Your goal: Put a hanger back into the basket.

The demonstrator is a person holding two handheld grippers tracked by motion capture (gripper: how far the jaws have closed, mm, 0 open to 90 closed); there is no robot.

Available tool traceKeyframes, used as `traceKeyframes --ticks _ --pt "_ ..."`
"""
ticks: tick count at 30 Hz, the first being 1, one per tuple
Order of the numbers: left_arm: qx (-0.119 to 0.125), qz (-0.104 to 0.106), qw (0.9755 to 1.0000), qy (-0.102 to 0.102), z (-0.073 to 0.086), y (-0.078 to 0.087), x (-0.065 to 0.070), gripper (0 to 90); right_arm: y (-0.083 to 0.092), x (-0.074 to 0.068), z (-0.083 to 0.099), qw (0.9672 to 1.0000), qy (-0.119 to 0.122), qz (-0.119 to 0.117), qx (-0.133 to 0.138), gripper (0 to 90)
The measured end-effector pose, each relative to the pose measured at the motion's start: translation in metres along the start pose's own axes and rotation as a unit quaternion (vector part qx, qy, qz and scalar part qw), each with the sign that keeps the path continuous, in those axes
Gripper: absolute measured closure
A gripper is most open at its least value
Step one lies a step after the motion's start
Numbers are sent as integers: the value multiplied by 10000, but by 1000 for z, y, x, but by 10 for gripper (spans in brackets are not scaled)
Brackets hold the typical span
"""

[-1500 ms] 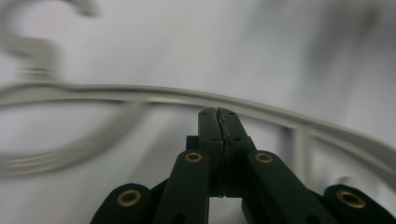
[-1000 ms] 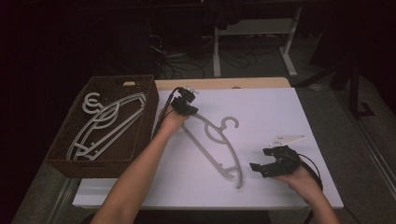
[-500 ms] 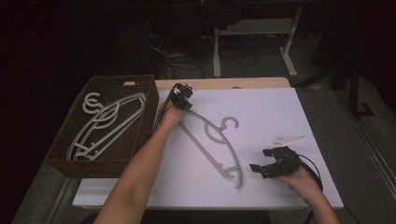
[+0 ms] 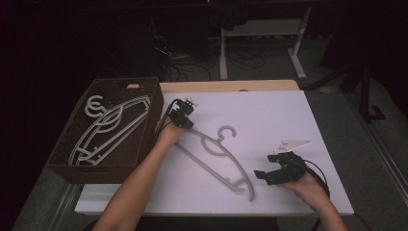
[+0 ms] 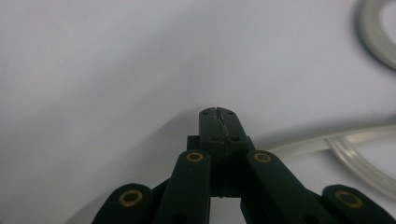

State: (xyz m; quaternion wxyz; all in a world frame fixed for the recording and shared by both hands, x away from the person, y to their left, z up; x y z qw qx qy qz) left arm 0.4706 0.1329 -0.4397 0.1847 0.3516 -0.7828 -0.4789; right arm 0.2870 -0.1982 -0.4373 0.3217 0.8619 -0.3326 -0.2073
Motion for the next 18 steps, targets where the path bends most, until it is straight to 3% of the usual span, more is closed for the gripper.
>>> traceKeyframes --ticks 5,8,11,13,16,18 --pt "183 198 9995 -139 14 12 13 900 -7 -10 -6 9999 71 -95 -67 202" --pt "490 302 9983 -78 15 23 14 882 -9 -17 -8 9998 115 -159 -87 293" --pt "661 447 9967 -146 18 33 18 813 -10 -27 -10 9994 154 -299 -130 453" --pt "787 583 9951 -147 21 36 23 707 -13 -34 -11 9988 224 -389 -205 593" --pt "927 788 9925 -137 28 40 28 571 -20 -43 -14 9972 374 -507 -412 742" --pt "1052 923 9901 -109 33 43 31 538 -23 -48 -15 9959 487 -538 -542 809"
Point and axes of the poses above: each handheld gripper's, and its own axes: y roughly backward along the jaws, z roughly out of its underside, x roughly to its right, the point moved 1 cm from there along -y, roughly forward along the jaws, and after that the axes turned 1 degree about z, right-handed, at the moved point
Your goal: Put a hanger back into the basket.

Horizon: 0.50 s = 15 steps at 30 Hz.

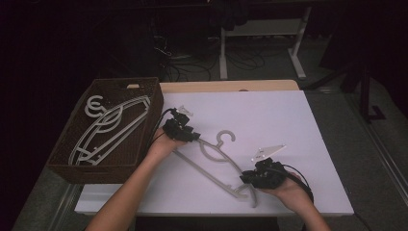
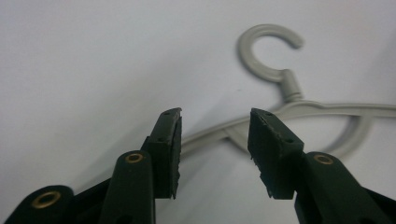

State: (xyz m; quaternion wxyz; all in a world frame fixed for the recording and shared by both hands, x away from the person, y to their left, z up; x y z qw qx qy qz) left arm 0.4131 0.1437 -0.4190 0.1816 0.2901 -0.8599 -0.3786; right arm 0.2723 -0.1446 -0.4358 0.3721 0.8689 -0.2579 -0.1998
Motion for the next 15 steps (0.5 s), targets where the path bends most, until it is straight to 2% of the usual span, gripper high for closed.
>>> traceKeyframes --ticks 3,6,11,15 --pt "22 103 9999 -43 2 4 4 503 -1 -6 1 9998 97 -61 -190 882" --pt "115 240 9996 -51 3 6 7 487 2 -11 5 9992 153 -120 -360 889" --pt "91 252 9996 -109 4 4 12 461 1 -15 12 9976 185 -148 -651 889" --pt "56 253 9996 -132 5 2 12 462 -1 -13 13 9968 157 -36 -786 889"
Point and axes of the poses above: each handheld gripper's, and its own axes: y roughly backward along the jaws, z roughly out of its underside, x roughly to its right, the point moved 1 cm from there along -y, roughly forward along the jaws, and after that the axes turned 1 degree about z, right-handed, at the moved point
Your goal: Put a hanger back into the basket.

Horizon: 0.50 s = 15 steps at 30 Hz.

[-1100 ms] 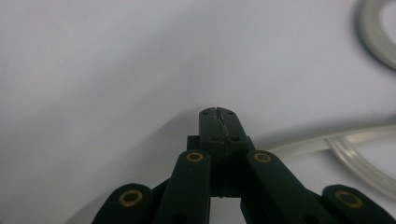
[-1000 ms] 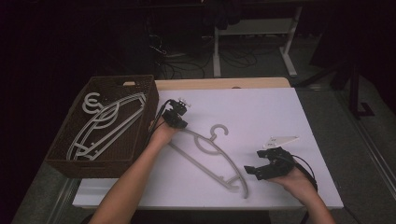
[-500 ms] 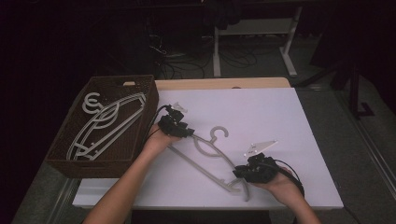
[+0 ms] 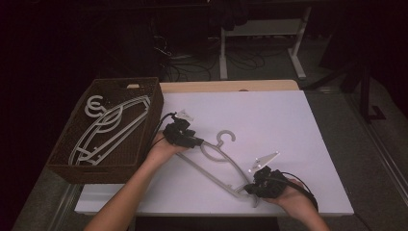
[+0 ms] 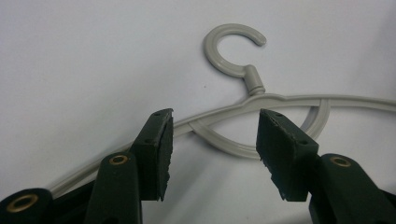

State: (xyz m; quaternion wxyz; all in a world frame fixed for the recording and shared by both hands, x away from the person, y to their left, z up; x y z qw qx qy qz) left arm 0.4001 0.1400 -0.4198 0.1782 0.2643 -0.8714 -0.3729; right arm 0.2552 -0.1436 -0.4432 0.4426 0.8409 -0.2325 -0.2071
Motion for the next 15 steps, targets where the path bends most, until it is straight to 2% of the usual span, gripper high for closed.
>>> traceKeyframes --ticks 4,8,12,15 --pt "17 -4 10000 -1 0 1 0 461 2 8 4 9994 -24 308 -149 889" --pt "11 -3 10000 -12 1 2 0 461 11 26 10 9983 -248 518 -97 889" --pt "2 2 10000 -25 1 1 1 462 19 45 16 9958 -483 780 -71 890" --pt "-1 -6 10000 -49 1 2 1 462 23 59 18 9930 -574 1022 -109 890"
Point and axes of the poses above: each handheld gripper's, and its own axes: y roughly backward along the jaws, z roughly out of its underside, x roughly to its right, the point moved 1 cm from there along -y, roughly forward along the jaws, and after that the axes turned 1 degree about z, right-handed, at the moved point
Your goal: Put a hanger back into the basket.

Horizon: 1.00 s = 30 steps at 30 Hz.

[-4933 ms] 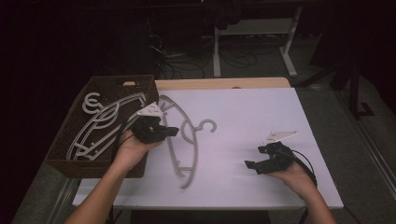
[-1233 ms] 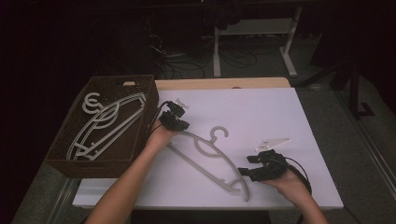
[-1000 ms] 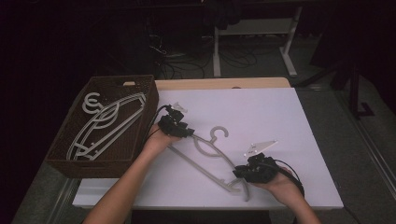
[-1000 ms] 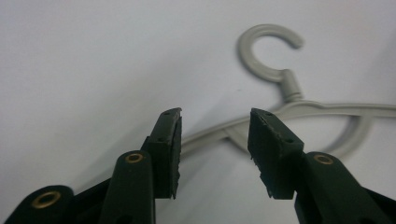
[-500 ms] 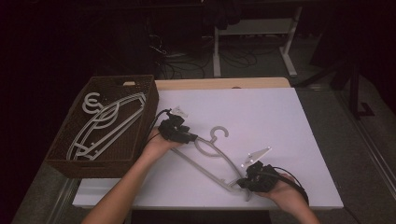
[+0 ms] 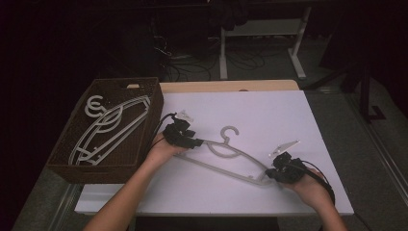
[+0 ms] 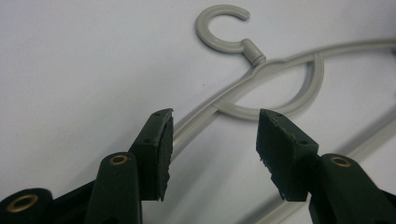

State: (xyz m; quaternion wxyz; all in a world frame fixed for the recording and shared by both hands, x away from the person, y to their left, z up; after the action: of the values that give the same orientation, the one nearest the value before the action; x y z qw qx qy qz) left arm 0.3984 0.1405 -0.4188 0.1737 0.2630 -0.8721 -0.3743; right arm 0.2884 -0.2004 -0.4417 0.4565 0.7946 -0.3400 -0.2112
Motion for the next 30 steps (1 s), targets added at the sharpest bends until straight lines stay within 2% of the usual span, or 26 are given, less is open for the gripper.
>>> traceKeyframes --ticks 6,11,13,19,21,23,26,30 --pt "-27 -9 10000 -15 1 0 -1 462 -2 33 -6 9984 -178 517 -107 890" --pt "-30 6 10000 1 1 0 -1 463 -7 65 -14 9957 -507 766 -145 890" --pt "-37 29 10000 -4 1 -1 -1 462 -10 76 -19 9941 -571 909 -165 891" --pt "-82 81 9999 -38 2 -4 2 462 -16 100 -27 9915 -842 991 -18 890" --pt "-93 96 9999 -44 2 -4 2 462 -15 103 -27 9911 -955 918 136 890" --pt "-93 115 9999 -48 2 -6 2 462 -9 99 -26 9915 -953 849 255 890" --pt "-104 134 9998 -49 2 -7 3 460 2 88 -24 9920 -923 735 456 890" --pt "-103 146 9998 -89 2 -7 5 455 8 71 -19 9938 -797 577 516 890"
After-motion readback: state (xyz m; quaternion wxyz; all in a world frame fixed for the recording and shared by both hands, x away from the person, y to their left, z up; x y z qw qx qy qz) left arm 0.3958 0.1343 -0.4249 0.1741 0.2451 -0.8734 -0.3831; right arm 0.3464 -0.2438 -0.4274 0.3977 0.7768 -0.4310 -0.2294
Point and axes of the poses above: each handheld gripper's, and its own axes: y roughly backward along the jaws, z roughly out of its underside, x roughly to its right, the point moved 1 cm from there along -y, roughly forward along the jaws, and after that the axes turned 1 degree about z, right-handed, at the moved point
